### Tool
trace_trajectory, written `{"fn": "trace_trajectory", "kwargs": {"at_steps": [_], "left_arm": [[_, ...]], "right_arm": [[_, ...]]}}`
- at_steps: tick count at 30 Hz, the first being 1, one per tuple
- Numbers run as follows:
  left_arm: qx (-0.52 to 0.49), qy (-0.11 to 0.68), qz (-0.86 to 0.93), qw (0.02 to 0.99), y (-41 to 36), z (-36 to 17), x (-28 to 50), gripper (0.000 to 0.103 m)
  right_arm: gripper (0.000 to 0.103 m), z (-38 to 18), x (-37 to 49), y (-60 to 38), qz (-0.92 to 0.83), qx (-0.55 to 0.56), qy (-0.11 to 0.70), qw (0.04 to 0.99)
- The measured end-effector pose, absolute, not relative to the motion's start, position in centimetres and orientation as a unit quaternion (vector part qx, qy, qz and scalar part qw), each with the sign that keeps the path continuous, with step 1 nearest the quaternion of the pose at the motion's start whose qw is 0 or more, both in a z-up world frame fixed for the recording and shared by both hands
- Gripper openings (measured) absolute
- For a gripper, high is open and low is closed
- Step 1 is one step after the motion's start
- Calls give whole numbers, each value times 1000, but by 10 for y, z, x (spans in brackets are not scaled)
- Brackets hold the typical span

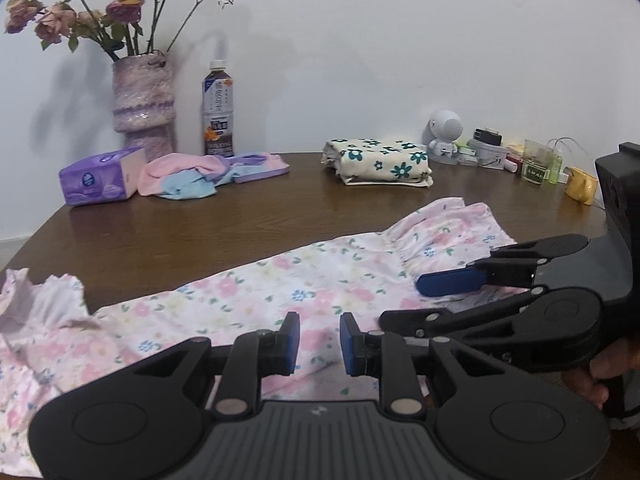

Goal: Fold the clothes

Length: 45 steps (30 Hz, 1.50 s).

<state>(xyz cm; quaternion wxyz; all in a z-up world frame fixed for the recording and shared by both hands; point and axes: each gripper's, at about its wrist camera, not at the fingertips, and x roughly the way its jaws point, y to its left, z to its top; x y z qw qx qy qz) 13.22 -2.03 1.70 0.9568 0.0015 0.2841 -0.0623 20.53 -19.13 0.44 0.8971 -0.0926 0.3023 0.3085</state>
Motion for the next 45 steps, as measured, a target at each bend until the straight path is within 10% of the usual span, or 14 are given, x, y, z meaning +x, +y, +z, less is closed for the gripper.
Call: {"fn": "trace_trajectory", "kwargs": {"at_steps": [45], "left_arm": [[-73,306,-2,949,56,-1,93,6]], "right_arm": [[51,4,205,-191,307,-95,303,897]]}}
